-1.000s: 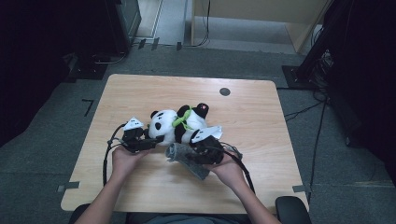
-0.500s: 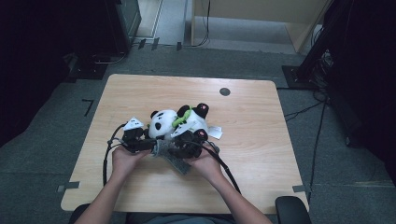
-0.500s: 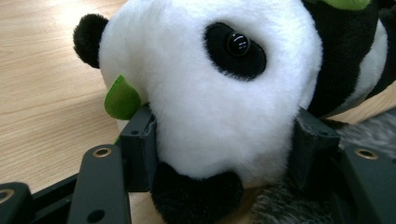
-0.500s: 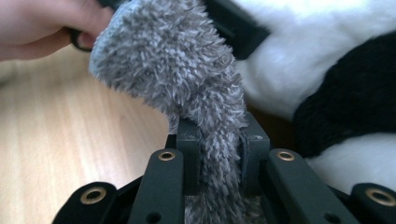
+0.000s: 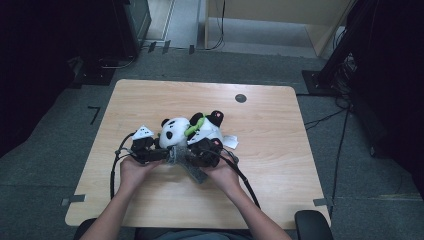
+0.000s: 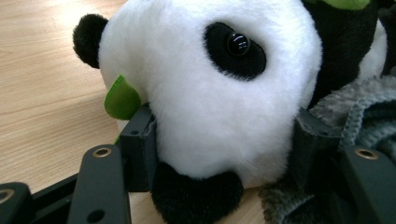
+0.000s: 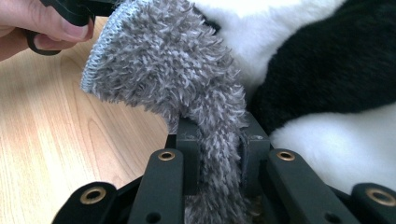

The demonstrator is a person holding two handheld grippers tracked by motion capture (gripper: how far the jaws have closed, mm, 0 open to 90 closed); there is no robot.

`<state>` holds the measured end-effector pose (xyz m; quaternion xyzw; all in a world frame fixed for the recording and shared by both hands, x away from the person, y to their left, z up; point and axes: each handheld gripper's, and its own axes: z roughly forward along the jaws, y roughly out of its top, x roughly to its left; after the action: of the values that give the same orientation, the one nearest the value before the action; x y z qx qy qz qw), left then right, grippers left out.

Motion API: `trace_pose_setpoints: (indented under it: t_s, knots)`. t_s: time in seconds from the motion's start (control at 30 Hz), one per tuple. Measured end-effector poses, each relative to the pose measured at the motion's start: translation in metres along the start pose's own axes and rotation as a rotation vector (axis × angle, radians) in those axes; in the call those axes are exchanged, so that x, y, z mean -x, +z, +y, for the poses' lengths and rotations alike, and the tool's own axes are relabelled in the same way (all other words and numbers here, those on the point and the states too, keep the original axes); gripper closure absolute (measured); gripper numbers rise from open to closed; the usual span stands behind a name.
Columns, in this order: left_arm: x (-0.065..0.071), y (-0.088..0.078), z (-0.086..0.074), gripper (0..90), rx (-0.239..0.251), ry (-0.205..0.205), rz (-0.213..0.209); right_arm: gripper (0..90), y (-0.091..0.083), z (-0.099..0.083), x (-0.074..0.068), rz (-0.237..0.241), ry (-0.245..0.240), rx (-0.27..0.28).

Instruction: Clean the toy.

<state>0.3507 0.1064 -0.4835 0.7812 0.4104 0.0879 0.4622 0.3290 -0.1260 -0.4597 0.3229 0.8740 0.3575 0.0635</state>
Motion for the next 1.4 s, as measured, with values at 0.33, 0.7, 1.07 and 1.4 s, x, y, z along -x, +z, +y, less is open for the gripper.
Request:
trace_pose_setpoints:
  t_s: [0.33,0.7,1.07,1.4]
  knots:
    - [0.0,0.0,0.0,36.8,0.0,0.0,-0.001,75.5,-0.01,-0.01,-0.001,-0.016,-0.003,-0.007]
    - [0.0,0.0,0.0,36.9,0.001,-0.004,-0.004,75.6,-0.025,-0.023,0.0,-0.039,0.0,0.002]
    - [0.0,0.0,0.0,36.9,0.0,-0.002,-0.004,75.4,-0.043,-0.037,0.016,-0.04,0.062,0.032]
    - [0.0,0.0,0.0,36.9,-0.002,0.001,-0.004,75.2,-0.056,-0.047,0.025,-0.044,0.072,0.036]
